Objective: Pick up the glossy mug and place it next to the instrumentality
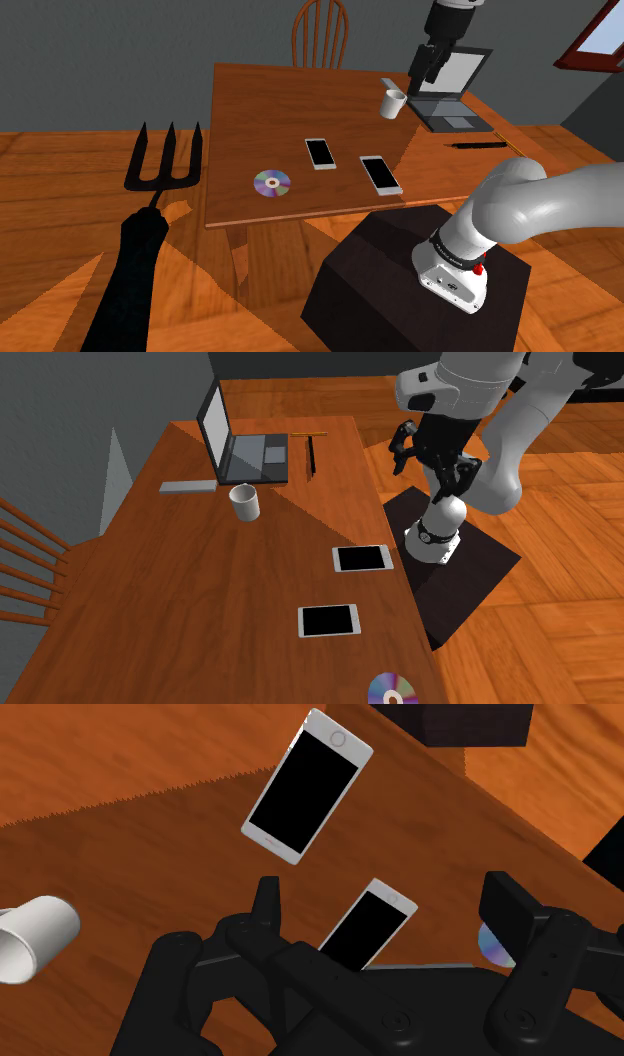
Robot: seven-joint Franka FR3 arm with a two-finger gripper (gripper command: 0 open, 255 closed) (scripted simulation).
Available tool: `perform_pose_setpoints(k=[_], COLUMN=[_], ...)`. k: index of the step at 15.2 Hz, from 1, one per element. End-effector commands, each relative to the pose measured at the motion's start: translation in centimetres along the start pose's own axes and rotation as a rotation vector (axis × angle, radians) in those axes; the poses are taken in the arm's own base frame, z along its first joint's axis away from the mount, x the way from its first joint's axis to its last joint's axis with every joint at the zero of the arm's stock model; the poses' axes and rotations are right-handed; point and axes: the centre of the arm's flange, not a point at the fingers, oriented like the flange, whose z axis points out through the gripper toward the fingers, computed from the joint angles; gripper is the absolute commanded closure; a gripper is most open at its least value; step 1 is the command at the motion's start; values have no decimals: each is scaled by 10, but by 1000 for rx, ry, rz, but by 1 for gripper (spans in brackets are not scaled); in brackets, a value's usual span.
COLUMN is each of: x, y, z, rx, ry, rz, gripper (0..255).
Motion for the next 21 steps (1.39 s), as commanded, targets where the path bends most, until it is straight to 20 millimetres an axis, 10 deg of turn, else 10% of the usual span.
perform_pose_setpoints(k=[1,21], x=[0,99], y=[0,206], z=[0,128], rx=[0,9], ry=[0,55], rz=[0,9], gripper=[0,0])
